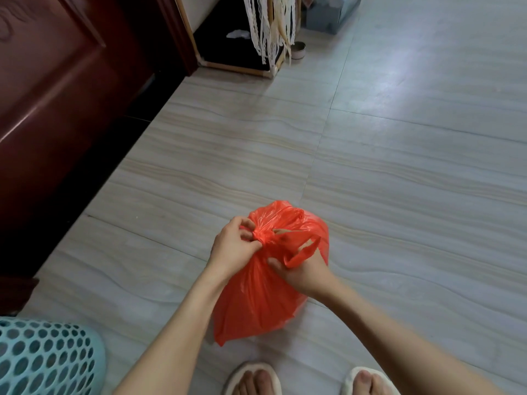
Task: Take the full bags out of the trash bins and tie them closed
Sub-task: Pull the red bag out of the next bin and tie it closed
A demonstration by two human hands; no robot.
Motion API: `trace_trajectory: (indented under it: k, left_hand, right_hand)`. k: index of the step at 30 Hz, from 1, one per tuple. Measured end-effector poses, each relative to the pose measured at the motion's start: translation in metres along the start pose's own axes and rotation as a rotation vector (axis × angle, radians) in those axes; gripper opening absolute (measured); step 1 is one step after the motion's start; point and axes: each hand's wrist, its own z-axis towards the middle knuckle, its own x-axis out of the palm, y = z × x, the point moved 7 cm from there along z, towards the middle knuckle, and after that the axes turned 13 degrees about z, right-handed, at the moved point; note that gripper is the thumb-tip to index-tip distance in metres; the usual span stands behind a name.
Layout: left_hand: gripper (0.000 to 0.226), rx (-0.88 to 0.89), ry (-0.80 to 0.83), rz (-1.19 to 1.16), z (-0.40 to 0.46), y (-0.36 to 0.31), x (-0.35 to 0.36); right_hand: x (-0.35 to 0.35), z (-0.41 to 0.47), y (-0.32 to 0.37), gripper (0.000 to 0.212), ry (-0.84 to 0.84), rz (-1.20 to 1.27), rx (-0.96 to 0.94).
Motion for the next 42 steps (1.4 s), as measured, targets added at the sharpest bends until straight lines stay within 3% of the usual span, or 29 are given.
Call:
trace_trajectory:
  k: [4, 8, 11, 17, 21, 24, 28, 30, 32, 34, 39, 42]
  left_hand:
    - [0.037, -0.116, 0.282, -0.46, -0.01, -0.006, 0.01]
    - [0.052, -0.158, 0.43, -0.543, -0.016, -0.012, 0.007]
    - [0.05, -0.132, 0.49, -0.481, -0.017, -0.015, 0.01]
    - [0.024, 0.112, 0.245, 0.042, -0.001, -0.02, 0.002]
    - [0.036, 0.302, 0.161, 0.532, 0.002, -0.036, -0.004]
    - [0.049, 0.343, 0.255, 0.557, 0.0, -0.034, 0.005]
    - [0.043, 0.372, 0.2, 0.465, -0.005, -0.028, 0.009]
    - [0.039, 0.332, 0.174, 0.347, -0.005, -0.023, 0.006]
    - [0.034, 0.343, 0.132, 0.325, -0.007, -0.021, 0.004]
    - [0.033, 0.373, 0.097, 0.331, -0.013, -0.021, 0.007]
    - [0.032, 0.296, 0.068, 0.157, -0.028, -0.009, 0.014]
    - [0.027, 0.294, 0.064, 0.156, -0.04, -0.001, 0.015]
  right_hand:
    - [0.001, 0.001, -0.009, 0.058, -0.13, -0.046, 0.077]
    - [0.002, 0.009, -0.016, 0.044, -0.209, -0.01, 0.152]
    - [0.002, 0.013, -0.018, 0.031, -0.226, -0.035, 0.145]
    - [0.012, 0.016, -0.019, 0.033, -0.139, -0.062, 0.114]
    - [0.007, 0.017, -0.023, 0.042, -0.099, 0.019, 0.071]
    - [0.004, 0.017, -0.024, 0.04, -0.053, 0.075, 0.092]
    - [0.003, 0.014, -0.028, 0.02, 0.022, 0.173, 0.139]
    - [-0.009, 0.011, -0.036, 0.009, -0.058, 0.45, 0.278]
    - [-0.016, 0.01, -0.049, 0.021, -0.185, 0.668, 0.39]
    - [-0.019, 0.013, -0.058, 0.039, -0.274, 0.688, 0.417]
    - [-0.031, 0.011, -0.077, 0.015, -0.499, 0.735, 0.528]
    - [-0.041, 0.008, -0.091, 0.022, -0.574, 0.713, 0.6]
